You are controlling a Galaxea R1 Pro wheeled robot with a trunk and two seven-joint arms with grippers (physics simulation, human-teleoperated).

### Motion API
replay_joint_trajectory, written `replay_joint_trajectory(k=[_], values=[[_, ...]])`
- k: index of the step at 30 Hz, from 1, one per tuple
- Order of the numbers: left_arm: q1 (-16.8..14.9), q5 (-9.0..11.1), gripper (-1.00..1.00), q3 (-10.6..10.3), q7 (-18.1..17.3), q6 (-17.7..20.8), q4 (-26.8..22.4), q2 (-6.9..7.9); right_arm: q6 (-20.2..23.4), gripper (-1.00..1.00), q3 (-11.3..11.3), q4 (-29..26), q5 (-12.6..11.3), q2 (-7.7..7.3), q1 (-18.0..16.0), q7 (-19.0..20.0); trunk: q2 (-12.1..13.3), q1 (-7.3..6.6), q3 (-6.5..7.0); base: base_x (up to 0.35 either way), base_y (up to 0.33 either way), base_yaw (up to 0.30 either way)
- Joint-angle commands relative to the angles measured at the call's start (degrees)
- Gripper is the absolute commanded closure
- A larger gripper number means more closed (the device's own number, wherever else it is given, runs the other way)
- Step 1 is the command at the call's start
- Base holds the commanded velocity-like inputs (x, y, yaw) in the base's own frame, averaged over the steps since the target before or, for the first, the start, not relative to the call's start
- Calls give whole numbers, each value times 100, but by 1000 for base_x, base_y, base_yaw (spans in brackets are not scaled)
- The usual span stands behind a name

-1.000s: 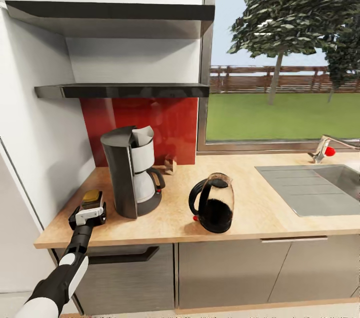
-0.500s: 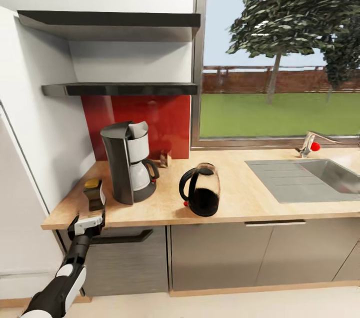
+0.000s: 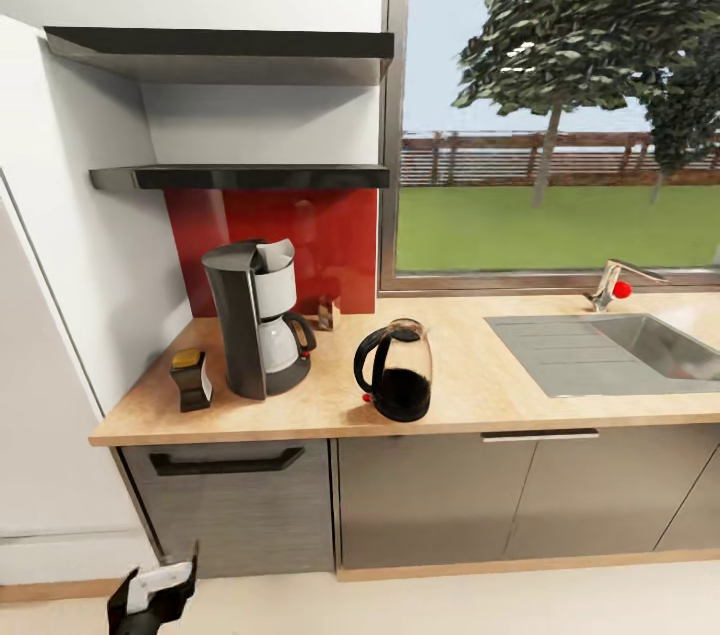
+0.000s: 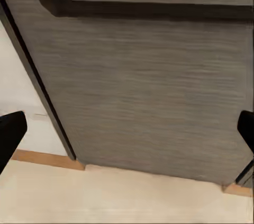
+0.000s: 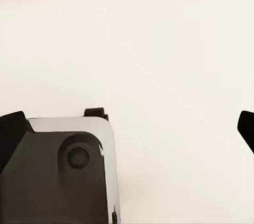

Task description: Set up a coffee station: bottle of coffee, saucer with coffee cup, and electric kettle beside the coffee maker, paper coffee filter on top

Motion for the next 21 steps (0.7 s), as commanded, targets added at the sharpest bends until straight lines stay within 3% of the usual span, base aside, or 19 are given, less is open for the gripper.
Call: replay_joint_trajectory(k=[1, 3, 7, 9, 12, 17, 21], values=[[21, 26, -100, -16, -3, -16, 296, 15, -19, -100, 34, 2, -67, 5, -2, 32, -4, 2, -1, 0, 0, 0], [141, -26, -100, -37, -3, -5, 852, 42, -20, -100, 33, -13, -78, 20, -2, 38, -4, 2, -1, 0, 0, 0], [366, -37, -100, -56, 11, 62, 1187, 79, -20, -100, 28, -24, -86, 118, -2, 41, -4, 2, -1, 0, 0, 0], [475, -37, -100, -61, 18, 104, 1492, 132, -18, -100, 17, -26, -89, 237, -2, 46, -4, 2, -1, 0, 0, 0], [597, -39, -100, -97, 29, 107, 2030, 152, -13, -100, 7, -27, -97, 291, -2, 60, -4, 2, -1, 0, 0, 0], [1067, -38, -100, -198, 52, 112, 2467, 159, -8, -100, 2, -46, -108, 321, -2, 82, -4, 2, -1, 0, 0, 0], [1309, -34, -100, -208, 58, 126, 2527, 156, -3, -100, 6, -169, -102, 322, -2, 84, -4, 2, -1, 0, 0, 0]])
